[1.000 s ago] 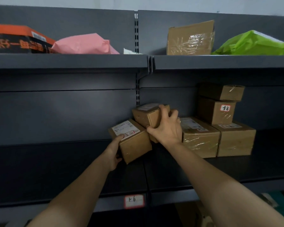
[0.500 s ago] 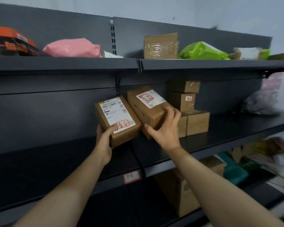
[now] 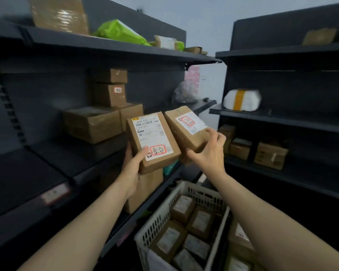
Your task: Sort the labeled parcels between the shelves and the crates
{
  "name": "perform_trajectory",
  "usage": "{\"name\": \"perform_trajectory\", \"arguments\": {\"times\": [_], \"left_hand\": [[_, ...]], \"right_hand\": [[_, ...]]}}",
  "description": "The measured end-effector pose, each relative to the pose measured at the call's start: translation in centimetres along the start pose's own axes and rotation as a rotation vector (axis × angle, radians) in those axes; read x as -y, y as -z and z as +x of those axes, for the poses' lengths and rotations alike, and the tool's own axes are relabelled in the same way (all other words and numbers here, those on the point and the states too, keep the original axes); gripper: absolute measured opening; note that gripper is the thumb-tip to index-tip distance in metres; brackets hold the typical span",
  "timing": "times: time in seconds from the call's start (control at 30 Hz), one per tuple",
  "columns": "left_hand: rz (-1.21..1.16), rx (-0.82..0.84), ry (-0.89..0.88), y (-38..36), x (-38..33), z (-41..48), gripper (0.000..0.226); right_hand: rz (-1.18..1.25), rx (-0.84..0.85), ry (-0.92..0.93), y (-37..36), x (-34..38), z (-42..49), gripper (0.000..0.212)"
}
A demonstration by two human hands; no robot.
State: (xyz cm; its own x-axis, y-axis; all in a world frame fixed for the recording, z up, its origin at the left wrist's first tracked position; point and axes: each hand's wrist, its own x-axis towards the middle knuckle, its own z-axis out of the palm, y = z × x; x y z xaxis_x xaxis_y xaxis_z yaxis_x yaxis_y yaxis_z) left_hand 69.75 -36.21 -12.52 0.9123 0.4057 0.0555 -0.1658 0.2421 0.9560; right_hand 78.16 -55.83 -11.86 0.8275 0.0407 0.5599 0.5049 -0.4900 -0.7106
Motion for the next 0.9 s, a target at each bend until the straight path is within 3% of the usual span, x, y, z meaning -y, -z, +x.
{"name": "perform_trajectory", "arguments": {"times": [0.13,0.27,0.53,0.9], "left_hand": [[0.048,0.141,0.146,-5.7,6.6,0.9,0.059],[0.073,0.230,0.331,-9.8,14.5,1.4,0.067],[0.231,0.292,0.626,-14.7,27.2,2.8,0.064],[0.455,0.277,0.851,-17.6,38.1,3.6,0.068]], "right_hand": [[-0.078,0.042,-0.203,4.0,-7.9,-2.1,0.106],[-0.176,0.067,-0.404,6.8,-16.4,-5.3,0.114],[-0.290,0.087,-0.609,7.7,-30.0,-10.4,0.114],[-0.392,0.149,-0.823,6.4,-39.5,-15.3,0.111]]}}
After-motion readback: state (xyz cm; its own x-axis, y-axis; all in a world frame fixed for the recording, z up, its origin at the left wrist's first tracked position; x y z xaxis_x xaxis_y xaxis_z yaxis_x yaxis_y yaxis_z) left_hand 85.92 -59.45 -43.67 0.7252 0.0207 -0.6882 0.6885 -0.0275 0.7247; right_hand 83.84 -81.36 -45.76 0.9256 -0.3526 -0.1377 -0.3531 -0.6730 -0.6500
